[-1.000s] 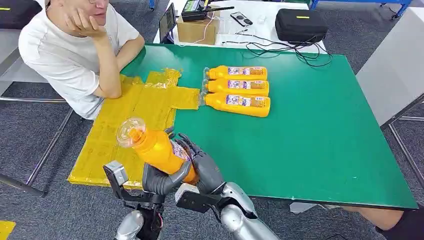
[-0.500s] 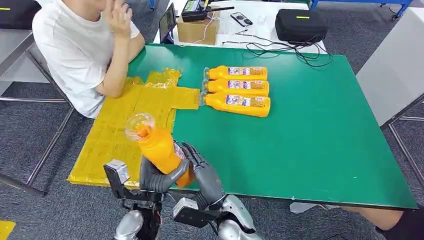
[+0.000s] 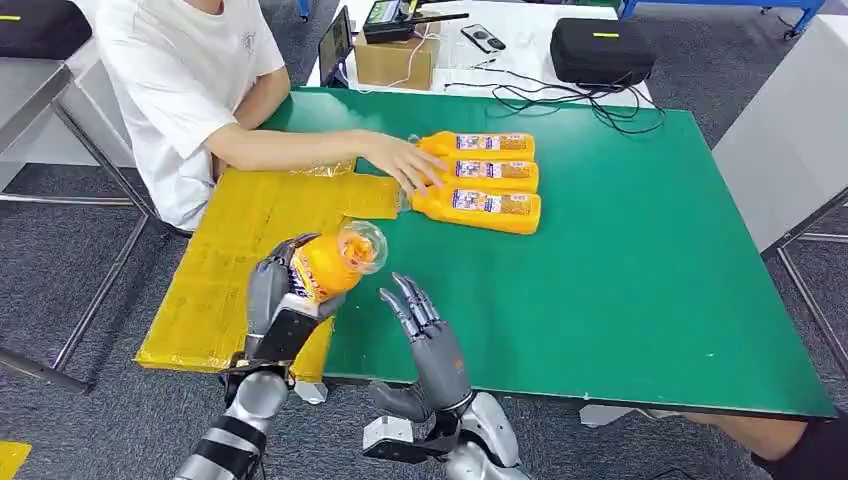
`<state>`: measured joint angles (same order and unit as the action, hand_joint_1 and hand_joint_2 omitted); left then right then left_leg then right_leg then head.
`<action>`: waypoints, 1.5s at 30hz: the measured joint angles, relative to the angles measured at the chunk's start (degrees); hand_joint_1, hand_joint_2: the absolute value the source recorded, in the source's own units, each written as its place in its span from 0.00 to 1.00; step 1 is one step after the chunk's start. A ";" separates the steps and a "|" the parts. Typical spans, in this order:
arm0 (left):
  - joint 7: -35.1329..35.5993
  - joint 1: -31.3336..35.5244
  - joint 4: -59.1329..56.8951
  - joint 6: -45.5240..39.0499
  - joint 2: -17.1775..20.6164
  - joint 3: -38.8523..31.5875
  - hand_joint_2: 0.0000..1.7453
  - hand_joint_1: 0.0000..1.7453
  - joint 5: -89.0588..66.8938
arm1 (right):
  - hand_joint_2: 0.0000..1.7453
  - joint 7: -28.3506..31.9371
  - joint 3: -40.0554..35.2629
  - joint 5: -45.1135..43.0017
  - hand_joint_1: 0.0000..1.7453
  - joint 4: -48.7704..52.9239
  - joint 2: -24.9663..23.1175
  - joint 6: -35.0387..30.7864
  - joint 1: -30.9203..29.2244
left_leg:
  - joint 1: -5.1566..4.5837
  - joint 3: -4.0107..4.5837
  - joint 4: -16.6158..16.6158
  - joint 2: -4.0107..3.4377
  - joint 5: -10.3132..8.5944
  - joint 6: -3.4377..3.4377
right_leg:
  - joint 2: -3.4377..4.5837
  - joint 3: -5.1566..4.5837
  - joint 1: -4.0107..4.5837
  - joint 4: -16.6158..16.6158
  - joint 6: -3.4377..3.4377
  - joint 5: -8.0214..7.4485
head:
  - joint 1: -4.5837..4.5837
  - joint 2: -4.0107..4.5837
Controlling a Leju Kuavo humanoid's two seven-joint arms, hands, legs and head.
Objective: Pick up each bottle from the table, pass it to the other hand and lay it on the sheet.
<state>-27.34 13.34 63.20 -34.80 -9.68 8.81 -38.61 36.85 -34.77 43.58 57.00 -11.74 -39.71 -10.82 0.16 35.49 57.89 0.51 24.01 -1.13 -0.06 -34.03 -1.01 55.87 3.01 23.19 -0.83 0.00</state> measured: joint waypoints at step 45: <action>6.10 19.76 -33.08 25.10 2.66 -1.07 1.00 0.00 -13.21 | 0.00 2.84 -5.33 -16.33 0.00 -4.48 0.92 5.35 -1.67 | -0.01 -0.02 0.00 0.04 -0.03 0.02 | -0.01 0.02 -0.01 0.02 0.01 -0.01 | 0.00 0.00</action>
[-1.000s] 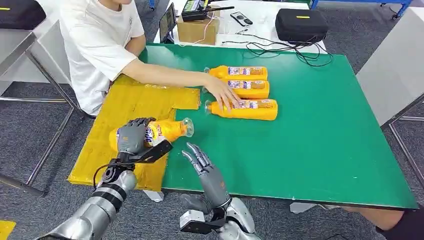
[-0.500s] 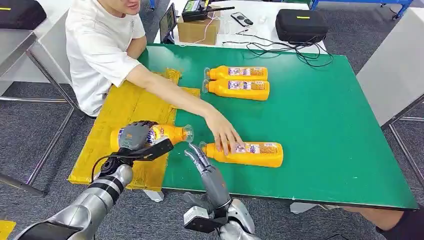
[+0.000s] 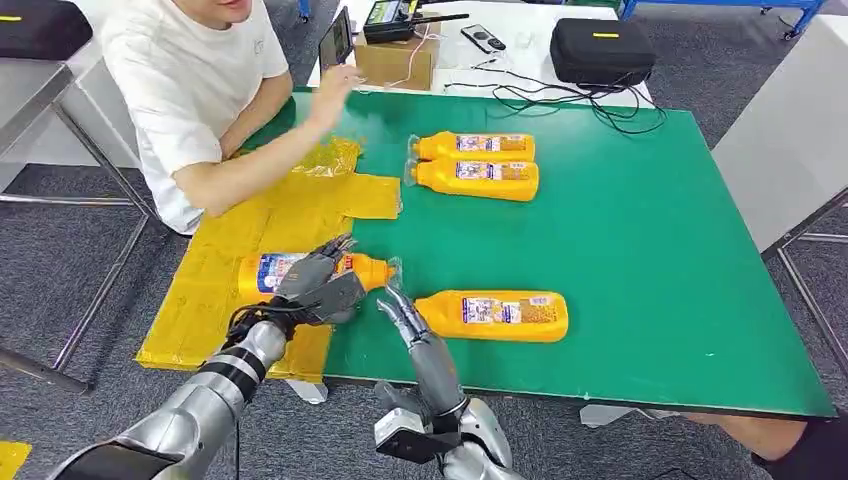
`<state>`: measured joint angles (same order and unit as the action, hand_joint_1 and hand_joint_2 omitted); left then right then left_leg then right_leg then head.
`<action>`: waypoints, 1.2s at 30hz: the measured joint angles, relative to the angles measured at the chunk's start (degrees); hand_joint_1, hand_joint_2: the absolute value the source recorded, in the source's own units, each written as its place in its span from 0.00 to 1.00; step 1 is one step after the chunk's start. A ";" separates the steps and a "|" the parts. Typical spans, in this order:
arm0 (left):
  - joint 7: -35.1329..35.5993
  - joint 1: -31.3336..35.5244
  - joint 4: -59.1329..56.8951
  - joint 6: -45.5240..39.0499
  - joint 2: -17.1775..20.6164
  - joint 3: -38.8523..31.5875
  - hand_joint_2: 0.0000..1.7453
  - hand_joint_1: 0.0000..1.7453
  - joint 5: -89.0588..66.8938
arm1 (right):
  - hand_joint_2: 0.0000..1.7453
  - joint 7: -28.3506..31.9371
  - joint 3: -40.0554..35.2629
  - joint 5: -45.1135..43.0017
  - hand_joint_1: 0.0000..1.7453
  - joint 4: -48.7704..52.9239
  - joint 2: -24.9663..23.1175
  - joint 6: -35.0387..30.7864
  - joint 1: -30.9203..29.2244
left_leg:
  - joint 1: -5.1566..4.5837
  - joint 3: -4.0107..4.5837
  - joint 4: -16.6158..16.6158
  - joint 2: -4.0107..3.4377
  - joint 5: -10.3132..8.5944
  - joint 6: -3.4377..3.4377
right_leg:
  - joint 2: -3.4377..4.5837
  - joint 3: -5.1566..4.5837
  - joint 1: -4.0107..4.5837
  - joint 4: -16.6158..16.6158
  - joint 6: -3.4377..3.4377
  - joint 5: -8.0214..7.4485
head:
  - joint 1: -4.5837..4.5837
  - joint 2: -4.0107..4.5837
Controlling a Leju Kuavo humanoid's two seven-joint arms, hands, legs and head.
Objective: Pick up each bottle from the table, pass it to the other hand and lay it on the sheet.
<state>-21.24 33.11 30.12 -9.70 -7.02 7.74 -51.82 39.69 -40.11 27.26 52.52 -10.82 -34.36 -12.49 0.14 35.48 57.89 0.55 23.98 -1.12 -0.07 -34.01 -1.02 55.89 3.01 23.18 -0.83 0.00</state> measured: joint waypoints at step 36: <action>-1.88 -9.17 29.69 -7.46 -7.08 -4.70 1.00 0.00 62.49 | 0.00 0.00 2.19 7.55 0.00 2.93 2.82 -5.22 2.47 | -0.04 0.12 0.02 -0.04 0.02 0.01 | 0.01 -0.13 -0.02 -0.02 0.01 0.00 | -0.04 0.00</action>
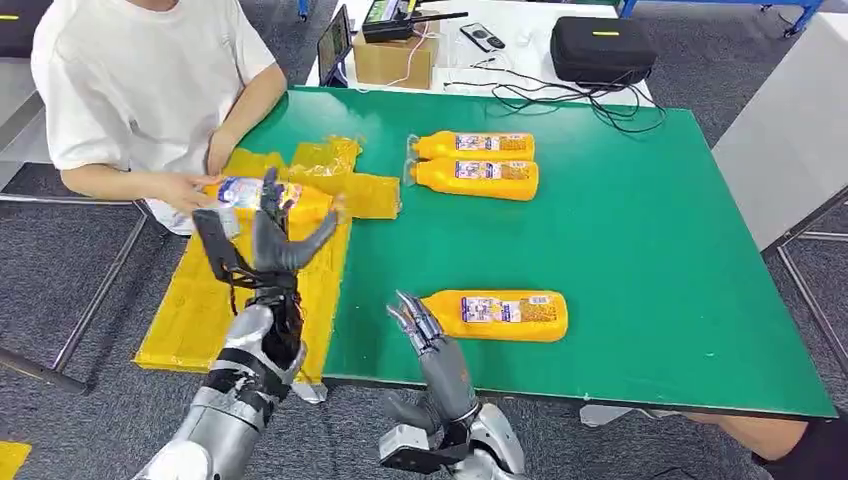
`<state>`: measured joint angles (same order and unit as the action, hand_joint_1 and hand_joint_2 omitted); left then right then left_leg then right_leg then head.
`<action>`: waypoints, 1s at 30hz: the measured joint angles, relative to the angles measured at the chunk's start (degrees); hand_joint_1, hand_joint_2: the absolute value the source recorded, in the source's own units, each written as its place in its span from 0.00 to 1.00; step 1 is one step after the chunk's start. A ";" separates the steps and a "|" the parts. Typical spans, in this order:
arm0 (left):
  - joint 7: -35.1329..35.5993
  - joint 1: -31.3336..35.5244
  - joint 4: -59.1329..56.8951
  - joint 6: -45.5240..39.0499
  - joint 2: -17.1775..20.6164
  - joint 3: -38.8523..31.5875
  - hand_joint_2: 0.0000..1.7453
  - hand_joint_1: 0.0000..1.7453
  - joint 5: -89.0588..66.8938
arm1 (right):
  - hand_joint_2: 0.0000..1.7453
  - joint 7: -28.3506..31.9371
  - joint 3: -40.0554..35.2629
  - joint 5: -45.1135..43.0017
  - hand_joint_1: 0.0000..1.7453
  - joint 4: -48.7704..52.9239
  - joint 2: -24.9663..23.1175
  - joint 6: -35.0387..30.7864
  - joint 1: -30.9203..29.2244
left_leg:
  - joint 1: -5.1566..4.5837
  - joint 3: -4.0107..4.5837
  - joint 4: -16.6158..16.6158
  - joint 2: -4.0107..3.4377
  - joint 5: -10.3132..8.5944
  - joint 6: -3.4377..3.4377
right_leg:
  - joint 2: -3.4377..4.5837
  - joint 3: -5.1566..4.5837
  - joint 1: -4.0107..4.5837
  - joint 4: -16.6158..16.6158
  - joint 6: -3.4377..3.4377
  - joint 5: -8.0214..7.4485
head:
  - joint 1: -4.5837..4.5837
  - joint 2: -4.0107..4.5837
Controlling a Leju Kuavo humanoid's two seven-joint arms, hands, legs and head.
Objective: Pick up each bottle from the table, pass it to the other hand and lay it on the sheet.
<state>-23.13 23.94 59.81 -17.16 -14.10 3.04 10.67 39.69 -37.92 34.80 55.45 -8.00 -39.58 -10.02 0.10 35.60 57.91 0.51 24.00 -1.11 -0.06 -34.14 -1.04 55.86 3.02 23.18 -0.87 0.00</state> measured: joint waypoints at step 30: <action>-3.85 -18.95 28.69 -1.46 0.70 -1.70 1.00 0.00 -3.17 | 1.00 -28.13 15.12 35.31 0.00 -2.81 17.31 16.24 -10.70 | 0.04 0.00 0.00 0.07 -0.04 0.00 | -0.01 0.04 0.03 0.01 0.03 -0.02 | 0.04 0.00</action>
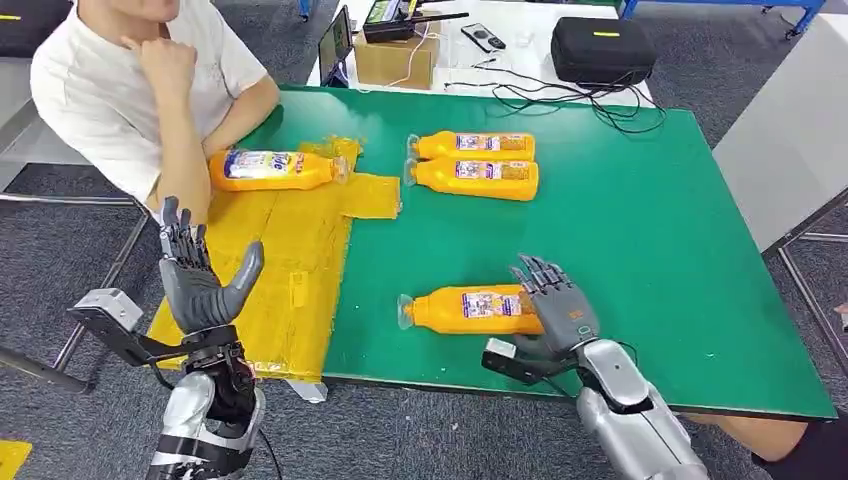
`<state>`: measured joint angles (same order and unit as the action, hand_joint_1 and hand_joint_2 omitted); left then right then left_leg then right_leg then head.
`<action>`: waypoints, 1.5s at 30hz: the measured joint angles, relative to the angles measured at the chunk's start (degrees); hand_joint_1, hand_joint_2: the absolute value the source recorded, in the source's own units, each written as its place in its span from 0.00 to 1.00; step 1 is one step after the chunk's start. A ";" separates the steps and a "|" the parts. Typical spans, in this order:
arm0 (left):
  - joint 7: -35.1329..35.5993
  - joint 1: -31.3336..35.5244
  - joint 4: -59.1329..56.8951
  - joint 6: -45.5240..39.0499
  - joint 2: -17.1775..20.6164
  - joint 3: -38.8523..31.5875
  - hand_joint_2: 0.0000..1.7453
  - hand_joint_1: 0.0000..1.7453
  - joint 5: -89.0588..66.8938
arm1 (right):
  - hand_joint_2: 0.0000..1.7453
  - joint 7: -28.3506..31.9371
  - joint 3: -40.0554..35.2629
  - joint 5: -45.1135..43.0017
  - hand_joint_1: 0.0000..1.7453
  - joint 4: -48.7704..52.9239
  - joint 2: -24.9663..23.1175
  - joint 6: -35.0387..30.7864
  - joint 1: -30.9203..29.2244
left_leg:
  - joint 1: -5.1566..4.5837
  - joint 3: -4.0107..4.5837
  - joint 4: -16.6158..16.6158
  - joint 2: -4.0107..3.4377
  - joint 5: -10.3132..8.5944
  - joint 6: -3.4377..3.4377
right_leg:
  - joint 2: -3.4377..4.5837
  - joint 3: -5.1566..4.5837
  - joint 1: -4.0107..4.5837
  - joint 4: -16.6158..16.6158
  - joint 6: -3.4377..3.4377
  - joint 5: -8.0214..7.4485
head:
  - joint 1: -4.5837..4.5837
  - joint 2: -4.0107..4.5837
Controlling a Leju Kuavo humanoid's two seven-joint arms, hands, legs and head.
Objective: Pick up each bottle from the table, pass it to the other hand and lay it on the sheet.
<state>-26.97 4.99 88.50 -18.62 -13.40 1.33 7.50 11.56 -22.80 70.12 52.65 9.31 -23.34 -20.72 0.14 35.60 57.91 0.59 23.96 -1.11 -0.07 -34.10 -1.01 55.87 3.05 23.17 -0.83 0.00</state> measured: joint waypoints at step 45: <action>0.66 -1.44 -5.03 4.27 -0.28 0.81 1.00 0.00 7.11 | 1.00 18.19 1.54 -38.79 1.00 -13.81 -6.47 11.99 -5.11 | 0.04 -0.25 -0.01 -0.30 -0.13 -0.02 | 0.15 0.16 0.07 -0.01 -0.11 -0.22 | -0.04 0.00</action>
<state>-26.31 3.55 83.47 -14.36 -13.68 2.14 14.61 29.75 -21.26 31.33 38.84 2.84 -11.35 -25.82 0.18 35.35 57.90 0.29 23.83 -1.13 0.09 -33.93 -0.94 55.86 2.94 22.95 -0.87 0.00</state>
